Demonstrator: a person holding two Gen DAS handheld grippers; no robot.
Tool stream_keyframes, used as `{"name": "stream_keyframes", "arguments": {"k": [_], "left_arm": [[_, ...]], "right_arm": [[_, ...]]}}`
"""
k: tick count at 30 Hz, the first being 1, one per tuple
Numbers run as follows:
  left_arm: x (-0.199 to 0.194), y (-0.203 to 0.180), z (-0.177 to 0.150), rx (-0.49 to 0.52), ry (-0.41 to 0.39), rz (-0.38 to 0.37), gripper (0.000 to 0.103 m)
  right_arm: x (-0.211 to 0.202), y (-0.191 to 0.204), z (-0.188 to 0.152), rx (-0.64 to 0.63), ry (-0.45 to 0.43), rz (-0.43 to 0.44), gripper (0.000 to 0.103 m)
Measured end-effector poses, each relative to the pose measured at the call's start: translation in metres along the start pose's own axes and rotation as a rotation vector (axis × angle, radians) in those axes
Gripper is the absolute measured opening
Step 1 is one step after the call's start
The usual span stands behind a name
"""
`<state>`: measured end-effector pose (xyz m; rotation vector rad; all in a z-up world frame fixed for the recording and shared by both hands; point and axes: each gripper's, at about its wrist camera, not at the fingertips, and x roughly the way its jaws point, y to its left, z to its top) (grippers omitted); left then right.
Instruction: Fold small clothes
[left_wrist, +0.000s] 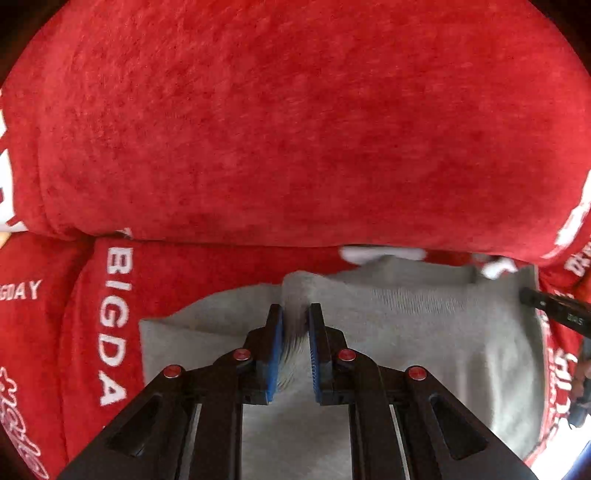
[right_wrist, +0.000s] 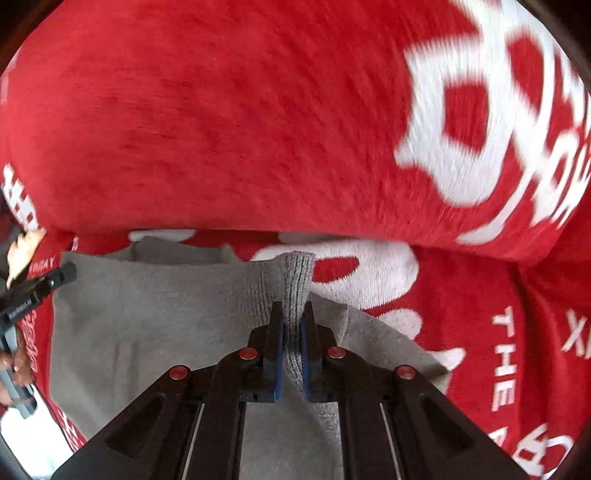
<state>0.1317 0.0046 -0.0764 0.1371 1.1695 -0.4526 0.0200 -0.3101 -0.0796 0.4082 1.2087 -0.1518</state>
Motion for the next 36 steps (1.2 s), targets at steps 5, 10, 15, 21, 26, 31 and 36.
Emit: {"name": "stream_keyframes", "arguments": {"k": [5, 10, 15, 21, 26, 31, 36], "left_arm": [[0.000, 0.021, 0.003, -0.055, 0.020, 0.096, 0.014], [-0.021, 0.032, -0.003, -0.048, 0.028, 0.092, 0.014], [-0.038, 0.033, -0.027, -0.056, 0.055, 0.091, 0.076], [-0.049, 0.027, -0.060, -0.081, 0.108, 0.070, 0.078], [-0.061, 0.039, -0.086, -0.140, 0.162, 0.050, 0.078], [-0.075, 0.062, -0.116, -0.198, 0.217, -0.008, 0.078], [-0.071, 0.072, -0.135, -0.199, 0.251, -0.064, 0.078]], "right_arm": [[0.009, -0.007, -0.003, 0.022, 0.036, 0.016, 0.010], [-0.008, -0.014, -0.005, 0.059, 0.028, -0.008, 0.026], [-0.033, -0.019, -0.023, 0.086, 0.028, 0.029, 0.038], [-0.048, -0.023, -0.055, 0.147, 0.073, 0.105, 0.040], [-0.056, -0.013, -0.086, 0.200, 0.087, 0.219, 0.049], [-0.050, 0.020, -0.119, 0.221, 0.153, 0.428, 0.051], [-0.030, 0.073, -0.155, 0.238, 0.278, 0.614, 0.059]]}}
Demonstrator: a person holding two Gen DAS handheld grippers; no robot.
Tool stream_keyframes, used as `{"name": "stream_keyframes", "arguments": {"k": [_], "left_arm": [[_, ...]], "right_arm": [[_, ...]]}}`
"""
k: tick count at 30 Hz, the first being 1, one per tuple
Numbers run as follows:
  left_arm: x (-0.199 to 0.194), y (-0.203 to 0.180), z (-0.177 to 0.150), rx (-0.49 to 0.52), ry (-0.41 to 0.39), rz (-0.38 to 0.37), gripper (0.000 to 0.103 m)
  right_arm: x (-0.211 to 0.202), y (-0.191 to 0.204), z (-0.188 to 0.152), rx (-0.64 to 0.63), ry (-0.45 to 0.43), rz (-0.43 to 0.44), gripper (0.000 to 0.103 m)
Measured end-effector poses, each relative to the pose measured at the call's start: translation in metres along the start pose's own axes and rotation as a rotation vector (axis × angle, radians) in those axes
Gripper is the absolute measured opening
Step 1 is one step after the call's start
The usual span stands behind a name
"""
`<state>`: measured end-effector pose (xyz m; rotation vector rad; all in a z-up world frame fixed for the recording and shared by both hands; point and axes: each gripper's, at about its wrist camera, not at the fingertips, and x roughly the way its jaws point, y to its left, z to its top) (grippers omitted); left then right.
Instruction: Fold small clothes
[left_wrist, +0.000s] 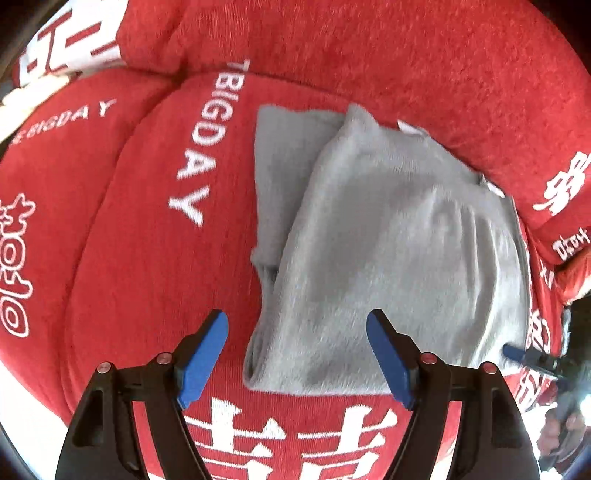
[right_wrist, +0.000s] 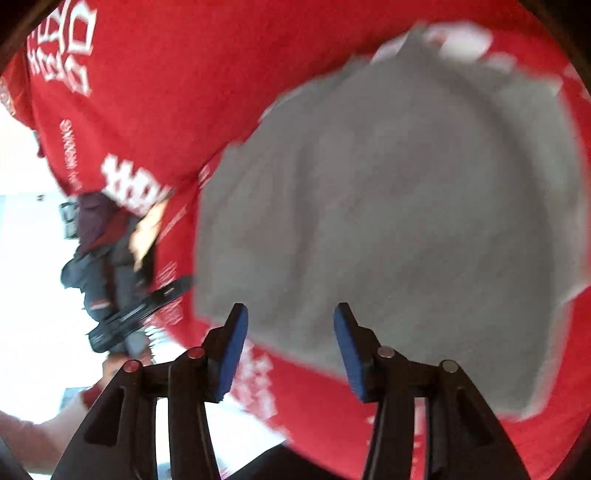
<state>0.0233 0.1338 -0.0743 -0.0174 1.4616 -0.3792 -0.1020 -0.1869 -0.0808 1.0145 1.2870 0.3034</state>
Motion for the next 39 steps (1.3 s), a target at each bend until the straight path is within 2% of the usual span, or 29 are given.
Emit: {"name": "stream_keyframes", "arguments": {"k": [3, 4, 6, 7, 12, 15, 16, 17, 18, 22, 25, 27, 30, 32, 33, 34, 37, 39], "left_arm": [[0.007, 0.005, -0.007, 0.011, 0.020, -0.046, 0.075], [0.009, 0.007, -0.008, 0.016, 0.022, -0.066, 0.066], [0.014, 0.010, -0.011, 0.041, 0.036, -0.110, 0.063], [0.015, 0.009, -0.011, 0.050, 0.038, -0.118, 0.056], [0.016, 0.021, -0.012, 0.094, 0.070, -0.174, 0.031], [0.017, 0.031, -0.009, 0.103, 0.085, -0.197, 0.008], [0.017, 0.032, -0.010, 0.111, 0.089, -0.204, 0.008], [0.015, 0.034, -0.011, 0.121, 0.085, -0.208, 0.008], [0.011, 0.033, -0.014, 0.133, 0.080, -0.206, 0.008], [-0.001, 0.032, -0.031, 0.207, 0.049, -0.161, 0.008], [0.010, 0.043, -0.044, 0.177, 0.073, -0.152, 0.008], [0.006, 0.049, -0.047, 0.147, 0.051, -0.167, 0.008], [-0.002, 0.052, -0.050, 0.109, 0.024, -0.146, 0.008], [-0.006, 0.051, -0.052, 0.105, 0.027, -0.106, 0.025], [-0.008, 0.050, -0.052, 0.106, 0.025, -0.074, 0.055], [-0.013, 0.049, -0.054, 0.105, 0.006, -0.033, 0.073], [-0.022, 0.049, -0.055, 0.096, -0.012, -0.002, 0.075], [-0.025, 0.050, -0.055, 0.091, -0.013, 0.018, 0.075]], "right_arm": [[0.041, 0.008, -0.022, 0.059, 0.067, 0.070, 0.060], [0.053, 0.008, -0.028, 0.091, 0.074, 0.092, 0.060], [0.080, 0.007, -0.039, 0.164, 0.083, 0.142, 0.060], [0.089, 0.007, -0.044, 0.194, 0.075, 0.153, 0.060], [0.117, -0.003, -0.060, 0.384, -0.051, 0.225, 0.060], [0.123, -0.009, -0.065, 0.516, -0.158, 0.305, 0.059], [0.124, -0.009, -0.065, 0.543, -0.169, 0.323, 0.054], [0.126, -0.009, -0.063, 0.567, -0.176, 0.326, 0.021], [0.127, -0.007, -0.060, 0.566, -0.169, 0.301, 0.008], [0.114, 0.013, -0.057, 0.428, -0.143, 0.184, 0.007], [0.119, 0.005, -0.067, 0.430, -0.110, 0.104, 0.007], [0.122, -0.001, -0.071, 0.436, -0.112, 0.101, 0.007], [0.125, 0.008, -0.064, 0.406, -0.100, 0.091, 0.009], [0.124, 0.014, -0.062, 0.382, -0.070, 0.060, 0.011], [0.122, 0.018, -0.062, 0.362, -0.053, 0.042, 0.012], [0.120, 0.022, -0.061, 0.340, -0.040, 0.020, 0.012], [0.104, 0.035, -0.062, 0.266, -0.010, -0.037, 0.021], [0.083, 0.043, -0.059, 0.216, -0.030, -0.064, 0.035]]}}
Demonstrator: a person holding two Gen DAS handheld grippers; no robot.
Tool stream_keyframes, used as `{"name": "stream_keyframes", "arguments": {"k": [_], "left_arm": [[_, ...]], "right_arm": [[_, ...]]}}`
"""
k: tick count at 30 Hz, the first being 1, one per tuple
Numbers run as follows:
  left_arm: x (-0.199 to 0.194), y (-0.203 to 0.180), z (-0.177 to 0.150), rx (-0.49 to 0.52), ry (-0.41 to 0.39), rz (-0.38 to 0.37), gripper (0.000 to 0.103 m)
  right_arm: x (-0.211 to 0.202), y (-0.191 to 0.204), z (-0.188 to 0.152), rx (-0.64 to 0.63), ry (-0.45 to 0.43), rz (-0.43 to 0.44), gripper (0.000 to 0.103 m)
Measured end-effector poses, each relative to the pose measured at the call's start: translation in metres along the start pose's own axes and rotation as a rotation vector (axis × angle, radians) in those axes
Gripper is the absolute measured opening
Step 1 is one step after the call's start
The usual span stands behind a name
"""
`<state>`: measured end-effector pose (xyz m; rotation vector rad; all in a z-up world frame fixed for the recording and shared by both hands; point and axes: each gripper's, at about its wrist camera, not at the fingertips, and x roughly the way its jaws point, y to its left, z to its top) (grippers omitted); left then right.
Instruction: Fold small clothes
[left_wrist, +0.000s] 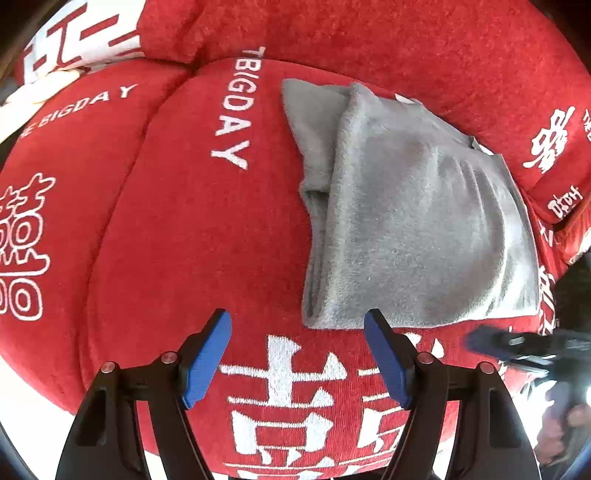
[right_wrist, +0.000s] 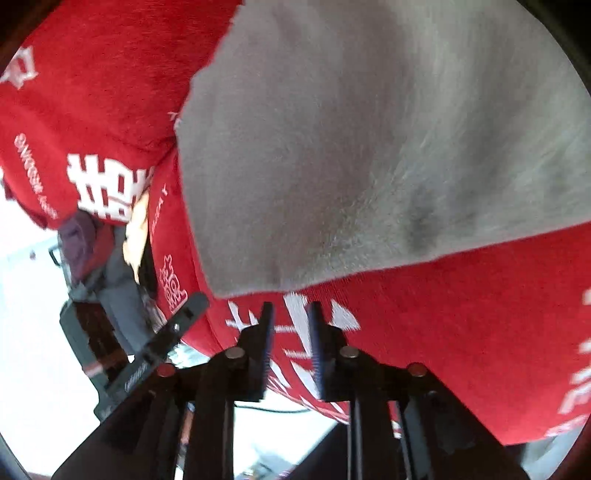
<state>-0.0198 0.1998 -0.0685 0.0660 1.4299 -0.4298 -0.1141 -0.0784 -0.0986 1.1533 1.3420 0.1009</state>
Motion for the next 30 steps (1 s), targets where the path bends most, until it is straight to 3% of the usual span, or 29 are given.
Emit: {"name": "stream_keyframes", "arguments": {"k": [3, 6, 9, 13, 14, 16, 17, 23, 26, 30], "left_arm": [[0.003, -0.006, 0.000, 0.011, 0.000, 0.058, 0.075], [0.012, -0.006, -0.001, 0.020, 0.025, 0.115, 0.075], [0.018, -0.009, -0.002, 0.005, 0.042, 0.158, 0.075], [0.015, -0.016, -0.002, -0.017, 0.050, 0.164, 0.075], [0.013, -0.017, -0.003, -0.018, 0.049, 0.165, 0.075], [0.004, -0.023, -0.003, -0.012, 0.047, 0.179, 0.075], [0.000, -0.025, -0.002, -0.006, 0.046, 0.185, 0.075], [-0.047, -0.043, -0.001, 0.020, -0.015, 0.135, 0.075], [-0.065, -0.050, 0.003, 0.037, -0.033, 0.109, 0.075], [-0.083, -0.054, 0.003, 0.019, -0.034, 0.088, 0.075]], "right_arm": [[-0.047, -0.007, 0.010, -0.052, -0.112, -0.063, 0.035], [-0.087, -0.032, 0.032, -0.009, -0.223, -0.145, 0.035], [-0.107, -0.064, 0.052, 0.064, -0.270, -0.202, 0.035], [-0.124, -0.102, 0.060, 0.157, -0.287, -0.314, 0.036], [-0.131, -0.107, 0.057, 0.189, -0.312, -0.290, 0.038], [-0.140, -0.105, 0.050, 0.214, -0.340, -0.291, 0.053], [-0.142, -0.102, 0.046, 0.205, -0.340, -0.288, 0.060], [-0.130, -0.050, 0.022, 0.019, -0.222, -0.336, 0.062], [-0.119, -0.015, 0.007, -0.077, -0.179, -0.350, 0.074], [-0.111, 0.023, -0.006, -0.156, -0.145, -0.346, 0.076]]}}
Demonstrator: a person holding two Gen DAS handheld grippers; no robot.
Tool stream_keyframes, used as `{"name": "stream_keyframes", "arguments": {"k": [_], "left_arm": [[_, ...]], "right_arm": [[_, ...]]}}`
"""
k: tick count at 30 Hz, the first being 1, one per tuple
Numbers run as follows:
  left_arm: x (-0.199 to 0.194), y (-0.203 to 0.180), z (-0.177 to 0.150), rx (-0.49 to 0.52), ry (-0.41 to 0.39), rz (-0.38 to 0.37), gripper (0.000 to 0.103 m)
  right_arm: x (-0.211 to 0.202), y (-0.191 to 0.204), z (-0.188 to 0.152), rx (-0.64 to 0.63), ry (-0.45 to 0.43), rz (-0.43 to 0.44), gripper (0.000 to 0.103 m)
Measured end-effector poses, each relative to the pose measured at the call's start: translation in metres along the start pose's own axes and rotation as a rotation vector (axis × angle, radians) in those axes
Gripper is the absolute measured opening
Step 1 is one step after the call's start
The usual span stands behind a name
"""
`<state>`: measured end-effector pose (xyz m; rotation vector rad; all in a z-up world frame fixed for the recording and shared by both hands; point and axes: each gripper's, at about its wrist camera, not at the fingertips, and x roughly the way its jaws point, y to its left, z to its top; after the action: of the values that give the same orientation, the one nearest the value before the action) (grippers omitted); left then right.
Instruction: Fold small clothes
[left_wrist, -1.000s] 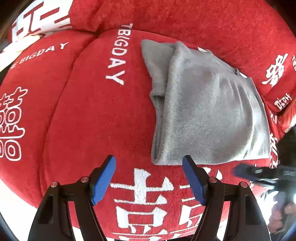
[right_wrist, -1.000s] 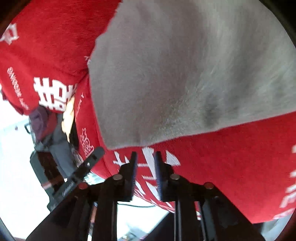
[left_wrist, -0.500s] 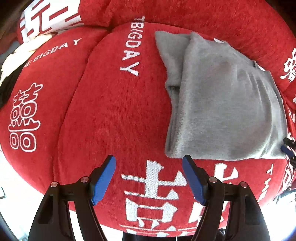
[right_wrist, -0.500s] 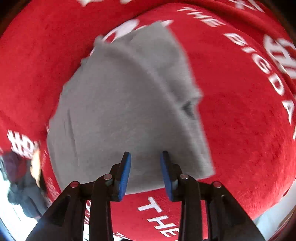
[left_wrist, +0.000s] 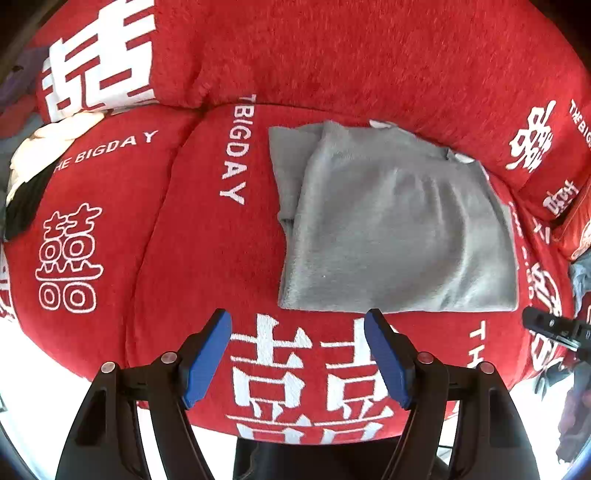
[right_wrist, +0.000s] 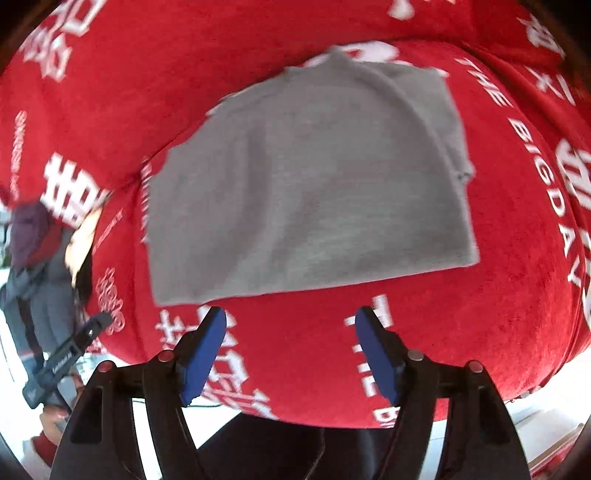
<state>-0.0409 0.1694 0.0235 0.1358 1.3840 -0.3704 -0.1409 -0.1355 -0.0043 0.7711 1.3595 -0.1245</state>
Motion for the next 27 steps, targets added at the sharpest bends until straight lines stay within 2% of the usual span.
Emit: {"name": "stream_keyframes", "arguments": {"k": [3, 5, 6, 7, 14, 16, 19, 24, 27], "left_arm": [[-0.014, 0.001, 0.000, -0.029, 0.019, -0.021, 0.075], [-0.022, 0.000, -0.003, -0.031, 0.001, -0.025, 0.077], [-0.025, 0.000, -0.004, -0.031, -0.001, -0.031, 0.095], [-0.029, 0.001, -0.005, -0.038, -0.004, -0.033, 0.103], [-0.032, 0.010, -0.008, -0.068, 0.042, 0.001, 0.103], [-0.028, 0.013, -0.011, -0.079, 0.071, 0.043, 0.103], [-0.022, 0.020, -0.015, -0.114, 0.098, 0.067, 0.103], [-0.020, 0.024, -0.022, -0.130, 0.117, 0.058, 0.103], [-0.018, 0.025, -0.023, -0.138, 0.150, 0.015, 0.103]], "right_arm": [[-0.008, 0.020, -0.003, -0.059, 0.006, -0.006, 0.077], [-0.014, 0.028, -0.006, -0.092, 0.007, -0.017, 0.080], [-0.017, 0.030, -0.007, -0.102, 0.008, -0.021, 0.080], [-0.018, 0.035, -0.007, -0.110, 0.009, -0.023, 0.080], [-0.031, 0.051, -0.009, -0.149, 0.019, -0.049, 0.080], [-0.031, 0.056, -0.009, -0.161, 0.022, -0.061, 0.080], [-0.030, 0.061, -0.011, -0.172, 0.030, -0.069, 0.080], [-0.030, 0.069, -0.013, -0.180, 0.034, -0.068, 0.080], [-0.030, 0.072, -0.013, -0.190, 0.034, -0.078, 0.080]]}}
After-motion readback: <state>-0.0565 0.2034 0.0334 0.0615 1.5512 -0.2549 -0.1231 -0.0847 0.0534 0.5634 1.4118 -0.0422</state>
